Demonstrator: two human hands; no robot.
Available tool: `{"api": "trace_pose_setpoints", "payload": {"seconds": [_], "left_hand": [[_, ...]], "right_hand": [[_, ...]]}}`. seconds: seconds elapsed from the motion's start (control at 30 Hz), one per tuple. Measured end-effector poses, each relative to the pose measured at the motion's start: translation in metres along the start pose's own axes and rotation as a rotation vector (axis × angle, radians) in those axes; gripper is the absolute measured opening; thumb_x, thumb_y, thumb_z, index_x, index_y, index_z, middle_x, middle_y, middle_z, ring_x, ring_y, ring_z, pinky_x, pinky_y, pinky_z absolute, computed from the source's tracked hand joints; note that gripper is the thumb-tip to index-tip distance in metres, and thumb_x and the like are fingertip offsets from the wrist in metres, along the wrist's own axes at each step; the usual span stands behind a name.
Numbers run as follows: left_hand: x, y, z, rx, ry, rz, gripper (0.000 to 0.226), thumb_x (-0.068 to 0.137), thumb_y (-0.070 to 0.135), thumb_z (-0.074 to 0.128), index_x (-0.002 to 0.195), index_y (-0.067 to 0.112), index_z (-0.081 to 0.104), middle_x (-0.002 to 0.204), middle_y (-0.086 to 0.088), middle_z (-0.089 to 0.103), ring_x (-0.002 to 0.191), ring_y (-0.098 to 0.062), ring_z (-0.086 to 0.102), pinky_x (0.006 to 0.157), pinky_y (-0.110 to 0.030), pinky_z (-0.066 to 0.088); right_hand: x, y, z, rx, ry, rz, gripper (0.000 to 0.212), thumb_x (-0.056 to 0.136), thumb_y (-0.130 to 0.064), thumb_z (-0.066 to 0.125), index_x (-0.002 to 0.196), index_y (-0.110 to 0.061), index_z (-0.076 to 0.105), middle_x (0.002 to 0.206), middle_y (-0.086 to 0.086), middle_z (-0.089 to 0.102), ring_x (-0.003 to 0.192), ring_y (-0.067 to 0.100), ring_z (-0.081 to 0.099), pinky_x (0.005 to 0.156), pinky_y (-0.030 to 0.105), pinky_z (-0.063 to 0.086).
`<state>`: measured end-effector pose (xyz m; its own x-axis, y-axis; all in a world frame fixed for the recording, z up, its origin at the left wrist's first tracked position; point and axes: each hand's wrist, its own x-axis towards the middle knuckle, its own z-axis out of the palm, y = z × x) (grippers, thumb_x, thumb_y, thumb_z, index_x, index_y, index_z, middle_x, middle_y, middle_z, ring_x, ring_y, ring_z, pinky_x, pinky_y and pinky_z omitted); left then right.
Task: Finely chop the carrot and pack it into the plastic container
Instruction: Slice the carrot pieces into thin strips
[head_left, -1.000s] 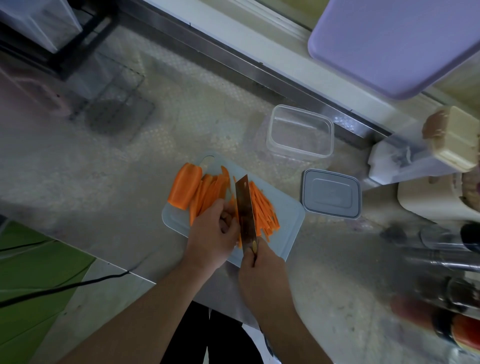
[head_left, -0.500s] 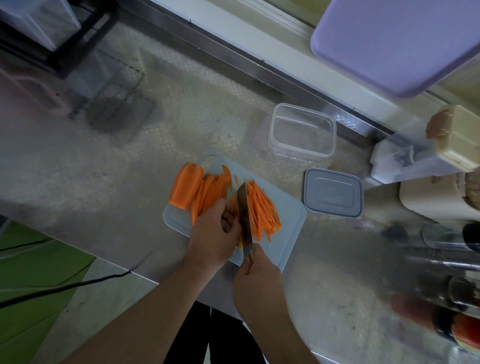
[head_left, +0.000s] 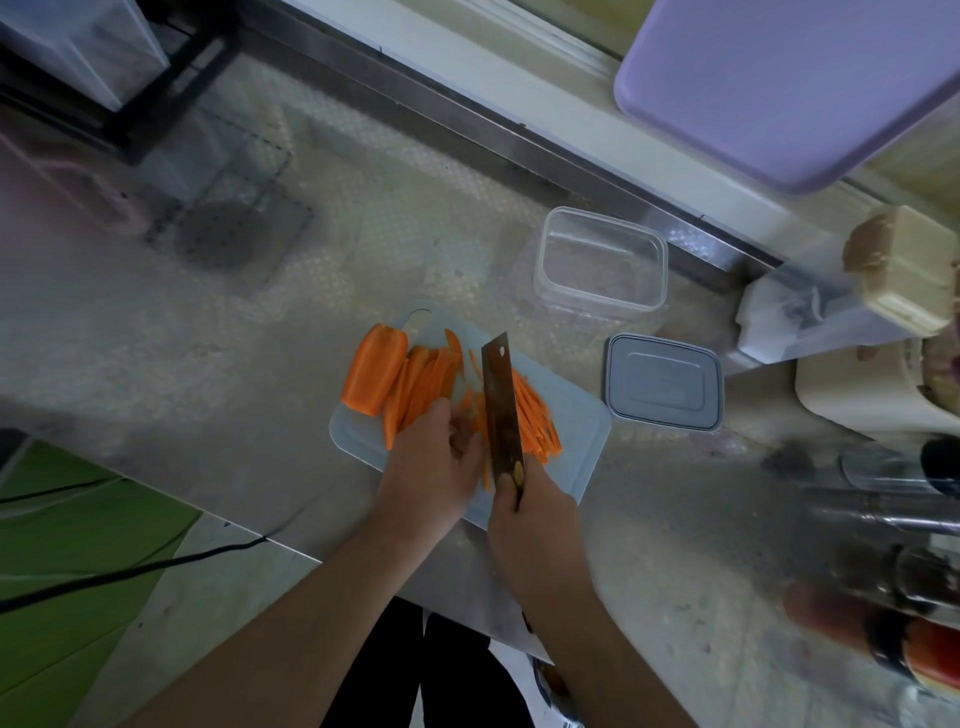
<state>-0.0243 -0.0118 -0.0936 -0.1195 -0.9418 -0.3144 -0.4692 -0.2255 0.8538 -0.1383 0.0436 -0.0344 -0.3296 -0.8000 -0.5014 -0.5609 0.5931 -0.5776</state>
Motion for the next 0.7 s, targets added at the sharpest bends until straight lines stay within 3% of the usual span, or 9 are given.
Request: {"api": "trace_pose_setpoints", "payload": {"seconds": [0.13,0.23,0.33,0.5,0.63,0.7], "left_hand": [[-0.004,0.007,-0.005,0.169,-0.041,-0.078,0.017,0.098,0.032,0.066,0.088,0.019,0.068,0.074,0.008,0.071,0.071,-0.009,0.069,0.071,-0.041,0.060],[-0.001,0.015,-0.004,0.135,-0.131,-0.179,0.025,0.097,0.026,0.062,0.076,0.015,0.071,0.062,0.001,0.071,0.059,-0.014,0.071,0.063,-0.045,0.062],[0.000,0.017,-0.001,0.095,-0.167,-0.230,0.036,0.097,0.022,0.056,0.067,0.009,0.071,0.058,-0.003,0.070,0.054,-0.018,0.070,0.058,-0.049,0.061],[-0.003,0.019,-0.003,0.026,-0.103,-0.317,0.035,0.106,0.025,0.051,0.079,0.011,0.068,0.060,-0.006,0.070,0.051,-0.022,0.070,0.058,-0.050,0.063],[-0.004,0.022,-0.007,-0.004,-0.096,-0.310,0.028,0.106,0.028,0.053,0.086,0.014,0.065,0.063,-0.007,0.071,0.048,-0.019,0.069,0.057,-0.047,0.064],[-0.003,0.023,-0.007,0.002,-0.096,-0.315,0.025,0.105,0.028,0.054,0.087,0.015,0.065,0.067,-0.007,0.071,0.048,-0.018,0.069,0.056,-0.044,0.064]], "right_hand": [[-0.004,0.005,-0.004,-0.020,-0.027,-0.013,0.011,0.105,-0.025,0.045,0.103,-0.028,0.054,0.070,-0.007,0.055,0.059,0.002,0.056,0.051,0.013,0.042],[-0.007,0.008,-0.008,-0.024,-0.020,-0.018,0.015,0.105,-0.023,0.045,0.093,-0.030,0.050,0.066,-0.008,0.051,0.060,-0.005,0.054,0.050,0.012,0.040],[-0.010,0.009,-0.010,-0.037,-0.025,-0.017,0.017,0.107,-0.026,0.044,0.091,-0.032,0.045,0.065,-0.007,0.051,0.058,-0.001,0.053,0.049,0.012,0.039],[-0.014,0.012,-0.006,-0.092,-0.048,0.003,0.015,0.105,-0.029,0.043,0.093,-0.026,0.049,0.075,-0.007,0.057,0.066,0.009,0.056,0.053,0.017,0.040],[-0.015,0.015,-0.002,-0.103,-0.037,0.015,0.014,0.104,-0.028,0.044,0.093,-0.025,0.051,0.076,-0.004,0.059,0.070,0.014,0.060,0.059,0.028,0.048],[-0.016,0.015,-0.001,-0.107,-0.027,0.005,0.014,0.105,-0.027,0.044,0.092,-0.026,0.050,0.075,-0.005,0.059,0.069,0.012,0.060,0.058,0.026,0.048]]}}
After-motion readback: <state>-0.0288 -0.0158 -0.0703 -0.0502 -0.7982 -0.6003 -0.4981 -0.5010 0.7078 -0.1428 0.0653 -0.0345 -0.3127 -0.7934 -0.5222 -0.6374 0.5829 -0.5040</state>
